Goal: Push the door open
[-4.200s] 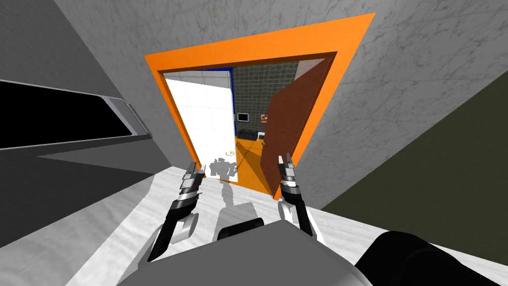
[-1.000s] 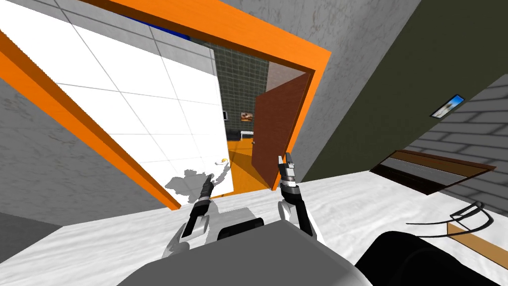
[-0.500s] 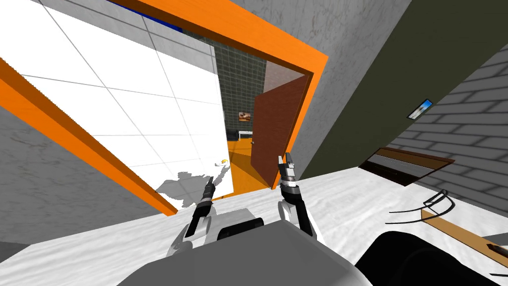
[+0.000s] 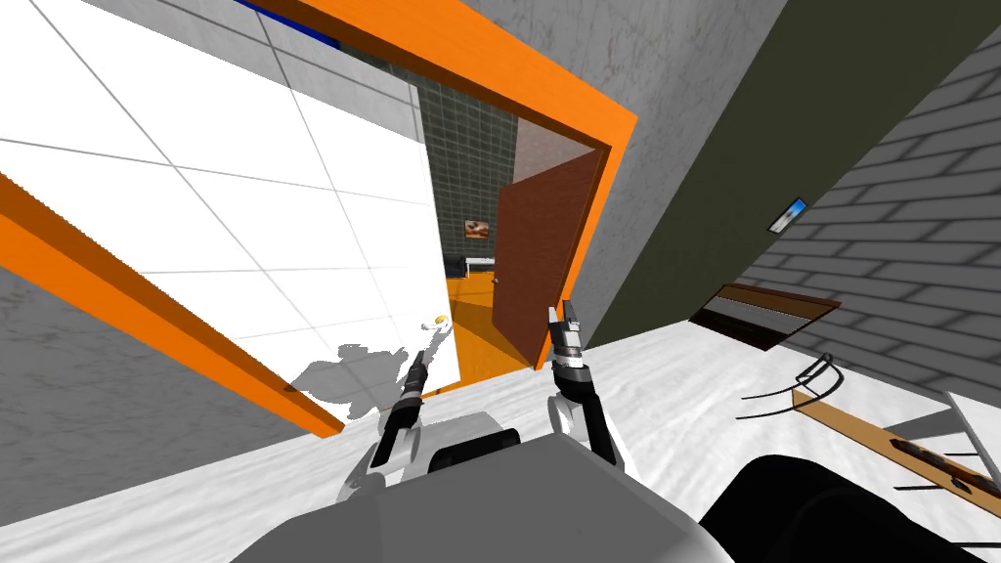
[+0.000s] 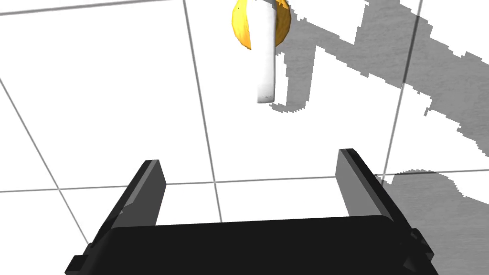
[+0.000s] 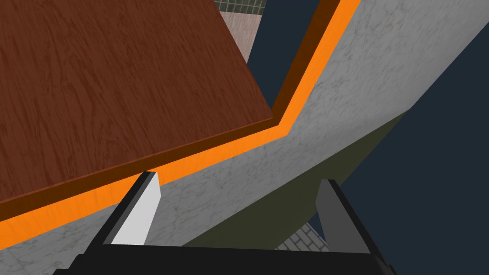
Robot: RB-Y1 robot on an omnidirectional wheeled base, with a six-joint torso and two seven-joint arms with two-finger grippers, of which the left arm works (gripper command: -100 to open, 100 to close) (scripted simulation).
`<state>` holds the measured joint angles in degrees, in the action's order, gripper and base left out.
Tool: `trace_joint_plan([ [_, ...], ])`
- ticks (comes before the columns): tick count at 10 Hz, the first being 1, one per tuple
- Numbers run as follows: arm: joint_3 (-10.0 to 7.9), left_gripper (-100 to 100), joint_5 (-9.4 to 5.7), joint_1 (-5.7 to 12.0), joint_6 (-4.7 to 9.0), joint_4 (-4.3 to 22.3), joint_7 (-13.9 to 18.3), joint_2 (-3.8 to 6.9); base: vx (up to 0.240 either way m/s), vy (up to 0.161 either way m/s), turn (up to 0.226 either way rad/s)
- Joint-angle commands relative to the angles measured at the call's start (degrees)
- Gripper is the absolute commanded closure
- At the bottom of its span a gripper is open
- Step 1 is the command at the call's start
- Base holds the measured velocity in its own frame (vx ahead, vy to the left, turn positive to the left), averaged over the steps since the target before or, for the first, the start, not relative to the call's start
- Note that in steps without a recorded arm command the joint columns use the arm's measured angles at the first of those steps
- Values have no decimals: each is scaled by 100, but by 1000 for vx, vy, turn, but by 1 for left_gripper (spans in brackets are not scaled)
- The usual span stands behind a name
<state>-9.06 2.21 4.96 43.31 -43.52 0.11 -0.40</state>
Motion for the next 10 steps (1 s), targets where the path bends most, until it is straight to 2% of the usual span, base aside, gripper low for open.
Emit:
trace_joint_plan([
  [1,-21,-100,-8,74,46,176,-8,-5,18,67,-39],
  [2,-31,-100,-10,107,53,266,-15,-26,20,44,-35],
  [3,-26,-100,-9,89,36,206,-16,-22,8,21,-11],
  [4,-45,-100,-18,93,56,233,-21,97,93,16,-20],
  [8,-76,-100,-35,90,86,261,-24,209,178,20,-23],
  [10,-96,-100,-46,89,105,279,-26,227,191,15,-26],
])
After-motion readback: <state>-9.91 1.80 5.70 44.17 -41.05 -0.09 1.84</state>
